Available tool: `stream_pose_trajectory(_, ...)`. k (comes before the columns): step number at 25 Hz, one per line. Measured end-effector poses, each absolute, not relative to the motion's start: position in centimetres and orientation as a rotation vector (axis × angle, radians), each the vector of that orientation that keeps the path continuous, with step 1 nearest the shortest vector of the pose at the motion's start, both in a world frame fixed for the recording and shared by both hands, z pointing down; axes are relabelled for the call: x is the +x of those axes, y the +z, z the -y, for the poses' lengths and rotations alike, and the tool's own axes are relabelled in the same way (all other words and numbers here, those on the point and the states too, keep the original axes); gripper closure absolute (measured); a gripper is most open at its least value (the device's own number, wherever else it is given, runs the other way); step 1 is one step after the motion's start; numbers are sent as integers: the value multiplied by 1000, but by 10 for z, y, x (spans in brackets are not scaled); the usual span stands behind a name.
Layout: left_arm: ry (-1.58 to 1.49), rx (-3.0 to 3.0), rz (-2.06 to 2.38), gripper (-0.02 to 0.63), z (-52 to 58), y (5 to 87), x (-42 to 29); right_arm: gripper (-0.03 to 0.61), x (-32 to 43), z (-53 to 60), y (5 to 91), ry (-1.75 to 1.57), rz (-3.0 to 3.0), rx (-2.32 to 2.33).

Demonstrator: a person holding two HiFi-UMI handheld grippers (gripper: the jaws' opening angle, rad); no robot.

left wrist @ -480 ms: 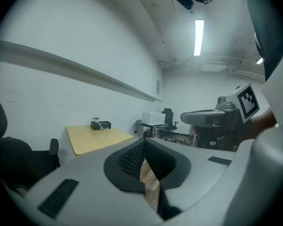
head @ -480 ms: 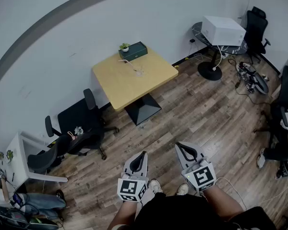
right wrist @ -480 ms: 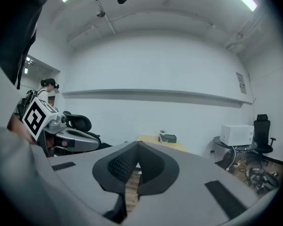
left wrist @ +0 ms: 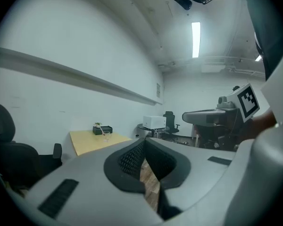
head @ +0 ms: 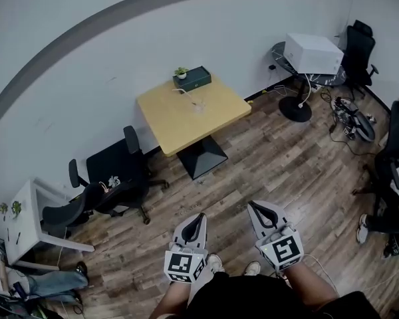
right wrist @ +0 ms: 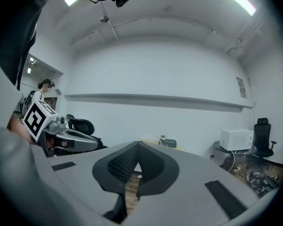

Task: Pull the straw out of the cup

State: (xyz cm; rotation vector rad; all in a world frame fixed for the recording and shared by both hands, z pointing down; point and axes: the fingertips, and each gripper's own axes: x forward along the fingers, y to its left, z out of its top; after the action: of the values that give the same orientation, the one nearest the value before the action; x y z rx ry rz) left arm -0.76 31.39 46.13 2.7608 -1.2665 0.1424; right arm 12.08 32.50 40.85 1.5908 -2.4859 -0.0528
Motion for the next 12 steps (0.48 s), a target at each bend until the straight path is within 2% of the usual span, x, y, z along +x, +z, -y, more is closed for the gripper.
stream_pose_trajectory(12,137,2778,1223,595,-293,461,-31,560,89,-305,411,-34,2590,1594)
